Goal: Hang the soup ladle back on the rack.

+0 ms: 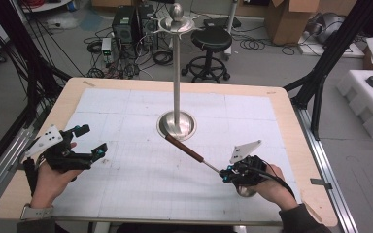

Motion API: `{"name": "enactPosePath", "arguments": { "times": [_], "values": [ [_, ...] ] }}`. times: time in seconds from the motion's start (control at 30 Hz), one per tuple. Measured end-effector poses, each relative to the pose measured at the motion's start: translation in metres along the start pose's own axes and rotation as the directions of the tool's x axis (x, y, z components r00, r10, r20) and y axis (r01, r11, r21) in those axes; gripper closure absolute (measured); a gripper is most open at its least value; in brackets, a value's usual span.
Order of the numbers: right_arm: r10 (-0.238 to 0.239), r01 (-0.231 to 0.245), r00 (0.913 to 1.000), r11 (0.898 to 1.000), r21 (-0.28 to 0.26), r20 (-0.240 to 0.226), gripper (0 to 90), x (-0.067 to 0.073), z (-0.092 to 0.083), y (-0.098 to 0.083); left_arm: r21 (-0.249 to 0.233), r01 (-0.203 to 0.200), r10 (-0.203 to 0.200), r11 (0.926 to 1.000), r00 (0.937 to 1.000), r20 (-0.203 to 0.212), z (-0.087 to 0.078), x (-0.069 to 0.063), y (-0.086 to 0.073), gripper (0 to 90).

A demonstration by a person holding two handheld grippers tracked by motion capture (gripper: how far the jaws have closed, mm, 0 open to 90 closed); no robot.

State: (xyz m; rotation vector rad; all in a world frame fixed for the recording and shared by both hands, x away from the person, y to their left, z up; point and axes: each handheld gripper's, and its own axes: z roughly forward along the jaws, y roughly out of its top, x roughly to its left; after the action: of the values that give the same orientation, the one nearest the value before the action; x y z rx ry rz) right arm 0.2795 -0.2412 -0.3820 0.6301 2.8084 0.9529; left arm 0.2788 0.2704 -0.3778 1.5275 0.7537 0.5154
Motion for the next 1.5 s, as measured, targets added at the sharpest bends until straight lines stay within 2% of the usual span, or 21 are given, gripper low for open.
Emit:
{"name": "enactPosePath", "arguments": {
  "times": [0.07,0.1,0.27,0.3,0.33,0.47,0.6,0.67,0.7,0.73,0.77,0.8,0.83,0.87,0.9,0.93,0.97,1.0,1.23,1.33,1.5],
  "values": [
    [0.007,-0.007,1.0000,0.999,-0.038,-0.005,84.3,-0.003,-0.005,0.000,-0.001,0.001,-0.001,1.0000,1.0000,-0.001,0.000,0.000,0.000,1.8],
    [0.015,-0.016,0.9998,0.996,-0.085,-0.011,84.3,-0.007,-0.010,0.000,-0.002,0.002,-0.002,1.0000,1.0000,-0.001,0.000,0.000,0.000,1.7],
    [0.016,-0.017,0.9998,0.986,-0.166,-0.009,84.3,-0.013,-0.021,0.000,0.000,0.001,-0.001,1.0000,1.0000,-0.001,0.000,0.000,0.000,1.7],
    [0.016,-0.017,0.9999,0.978,-0.207,-0.005,84.4,-0.015,-0.027,0.001,0.000,0.001,-0.001,1.0000,1.0000,0.000,0.000,0.000,0.000,1.7],
    [0.016,-0.017,0.9999,0.978,-0.207,-0.005,84.4,-0.015,-0.027,0.001,0.000,0.001,-0.001,1.0000,1.0000,0.000,0.000,0.000,0.000,1.7],
    [0.018,-0.018,0.9998,0.957,-0.288,0.000,84.3,-0.020,-0.037,0.003,0.002,0.000,0.000,1.0000,1.0000,0.000,0.000,0.000,0.000,1.7],
    [0.046,-0.044,0.9989,0.933,-0.357,-0.001,84.4,-0.026,-0.046,0.004,0.002,0.001,-0.001,1.0000,1.0000,0.000,0.000,0.000,0.000,1.7],
    [0.057,-0.055,0.9983,0.916,-0.397,-0.007,84.3,-0.030,-0.049,0.004,0.002,0.000,0.000,1.0000,1.0000,-0.001,0.000,0.000,0.000,1.7],
    [0.076,-0.069,0.9971,0.896,-0.438,-0.002,84.3,-0.033,-0.053,0.004,0.000,0.001,-0.001,1.0000,1.0000,0.000,0.000,0.000,0.000,1.7],
    [0.076,-0.069,0.9971,0.896,-0.438,-0.002,84.3,-0.033,-0.053,0.004,0.000,0.001,-0.001,1.0000,1.0000,0.000,0.000,0.000,0.000,1.7],
    [0.095,-0.084,0.9955,0.881,-0.466,0.000,84.3,-0.035,-0.056,0.004,-0.001,0.003,-0.003,1.0000,1.0000,-0.002,-0.001,0.000,0.000,1.8],
    [0.095,-0.084,0.9955,0.881,-0.466,0.000,84.3,-0.035,-0.056,0.004,-0.003,0.003,-0.003,1.0000,1.0000,-0.002,-0.001,0.000,0.000,1.8],
    [0.100,-0.080,0.9948,0.868,-0.490,0.016,84.3,-0.037,-0.058,0.005,-0.002,0.002,-0.002,1.0000,1.0000,-0.002,-0.001,0.000,0.000,1.7],
    [0.100,-0.080,0.9948,0.868,-0.490,0.016,84.3,-0.037,-0.058,0.005,-0.003,0.001,-0.001,1.0000,1.0000,-0.002,-0.001,0.000,0.000,1.7],
    [0.114,-0.088,0.9933,0.850,-0.520,0.017,84.4,-0.039,-0.061,0.006,-0.006,0.002,-0.002,1.0000,1.0000,-0.003,-0.002,0.000,0.000,1.7],
    [0.114,-0.088,0.9933,0.850,-0.520,0.017,84.4,-0.039,-0.061,0.006,-0.006,0.002,-0.002,1.0000,1.0000,-0.003,-0.002,0.000,0.000,1.7],
    [0.120,-0.093,0.9927,0.843,-0.529,0.015,84.3,-0.040,-0.062,0.007,-0.007,0.004,-0.004,1.0000,1.0000,-0.004,-0.002,0.000,0.000,1.8],
    [0.128,-0.092,0.9914,0.829,-0.552,0.027,84.3,-0.041,-0.064,0.009,-0.007,0.004,-0.004,1.0000,1.0000,-0.004,-0.002,0.000,0.000,1.8],
    [0.153,-0.094,0.9868,0.808,-0.581,0.053,84.3,-0.048,-0.066,0.017,-0.006,0.000,0.000,1.0000,1.0000,-0.004,-0.003,0.000,0.001,1.7],
    [0.168,-0.100,0.9835,0.815,-0.571,0.068,84.4,-0.051,-0.065,0.020,-0.007,0.001,-0.001,1.0000,1.0000,-0.002,-0.003,0.000,0.001,1.8],
    [0.172,-0.102,0.9828,0.807,-0.581,0.067,84.4,-0.059,-0.064,0.028,-0.005,0.003,-0.003,1.0000,1.0000,-0.004,-0.003,0.001,0.000,1.8]
  ]
}}
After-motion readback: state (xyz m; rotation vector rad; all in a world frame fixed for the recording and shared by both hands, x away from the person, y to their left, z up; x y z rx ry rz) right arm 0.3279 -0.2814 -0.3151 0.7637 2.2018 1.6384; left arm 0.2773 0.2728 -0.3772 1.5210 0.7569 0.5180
